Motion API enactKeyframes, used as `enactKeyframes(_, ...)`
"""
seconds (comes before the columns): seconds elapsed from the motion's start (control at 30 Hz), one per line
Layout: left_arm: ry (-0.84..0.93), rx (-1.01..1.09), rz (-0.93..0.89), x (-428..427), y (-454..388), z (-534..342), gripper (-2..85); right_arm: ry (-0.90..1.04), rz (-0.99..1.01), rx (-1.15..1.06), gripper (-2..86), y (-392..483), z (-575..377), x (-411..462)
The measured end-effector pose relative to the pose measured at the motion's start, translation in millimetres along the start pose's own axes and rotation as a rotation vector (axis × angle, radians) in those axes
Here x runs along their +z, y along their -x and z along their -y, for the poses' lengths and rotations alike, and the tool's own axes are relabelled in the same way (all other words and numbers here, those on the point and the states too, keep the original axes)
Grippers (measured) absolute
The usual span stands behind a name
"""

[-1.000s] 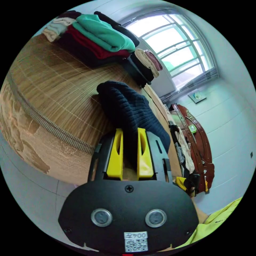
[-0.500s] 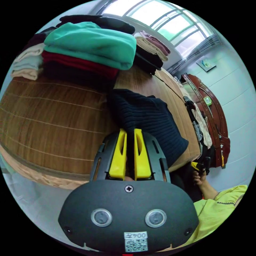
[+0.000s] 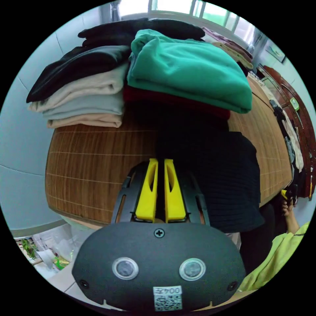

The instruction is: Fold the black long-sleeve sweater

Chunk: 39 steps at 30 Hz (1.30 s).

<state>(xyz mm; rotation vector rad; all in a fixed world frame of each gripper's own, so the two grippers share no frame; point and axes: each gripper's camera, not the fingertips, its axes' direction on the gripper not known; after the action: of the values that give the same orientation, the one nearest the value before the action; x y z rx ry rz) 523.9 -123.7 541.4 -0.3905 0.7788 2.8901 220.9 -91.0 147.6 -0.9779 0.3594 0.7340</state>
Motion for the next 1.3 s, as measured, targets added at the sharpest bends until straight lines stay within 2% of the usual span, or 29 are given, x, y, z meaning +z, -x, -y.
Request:
enactKeyframes(0.13,0.035,0.061,0.038,51.4,-22.7,-20.0,6.0,-0.035,0.009,0.015,1.9,4.0,-3.3,12.3)
enactKeyframes(0.3,0.011,0.024,0.112,65.1,-25.5,-66.3,7.5,-0.037,-0.026,-0.004,0.4,17.0,-9.6,35.3)
enactKeyframes(0.37,-0.067,-0.010,0.128,57.5,-30.3,-98.1,6.9,-0.036,-0.038,-0.014,-0.2,23.8,-13.1,47.4)
enactKeyframes(0.43,-0.282,-0.013,0.077,43.2,-72.5,-160.1,4.2,-0.053,-0.054,-0.022,-0.4,29.8,-16.6,55.6)
enactKeyframes(0.5,-0.368,0.027,0.014,77.5,-124.2,-201.3,2.5,-0.072,-0.096,-0.027,-0.4,36.6,-19.9,66.2)
enactKeyframes(0.57,-0.288,0.091,-0.006,161.8,-176.2,-216.8,1.6,-0.099,-0.219,-0.062,0.2,53.4,-24.5,83.5)
enactKeyframes(0.6,-0.201,0.138,0.013,230.7,-209.0,-224.1,1.3,-0.104,-0.261,-0.083,0.5,60.5,-26.0,88.7)
enactKeyframes(0.63,-0.300,0.140,0.115,258.3,-232.8,-248.1,1.1,-0.113,-0.374,-0.143,1.6,79.1,-30.7,100.8)
enactKeyframes(0.7,-0.318,0.145,0.206,286.6,-252.8,-260.3,0.9,-0.150,-0.618,-0.275,3.9,114.9,-42.7,122.5)
enactKeyframes(0.77,-0.276,0.156,0.256,304.1,-266.7,-258.4,0.7,-0.186,-0.981,-0.478,5.1,154.6,-60.8,160.0)
enactKeyframes(0.83,-0.255,0.202,0.278,308.5,-294.5,-261.1,0.6,-0.207,-1.195,-0.556,5.1,165.8,-69.3,188.8)
enactKeyframes(0.87,-0.272,0.209,0.251,306.3,-302.8,-264.6,0.6,-0.180,-1.239,-0.566,4.9,166.5,-70.1,204.2)
enactKeyframes(0.93,-0.326,0.247,0.165,305.8,-355.5,-281.8,0.6,-0.072,-1.261,-0.554,3.6,160.3,-67.6,228.0)
enactKeyframes(1.1,-0.316,0.383,0.189,375.5,-495.7,-314.2,0.5,-0.085,-1.297,-0.617,-0.2,162.6,-76.1,254.8)
enactKeyframes(1.3,-0.213,0.385,0.166,491.3,-627.8,-285.7,0.5,-0.035,-0.933,-0.486,-0.4,161.5,-45.1,191.2)
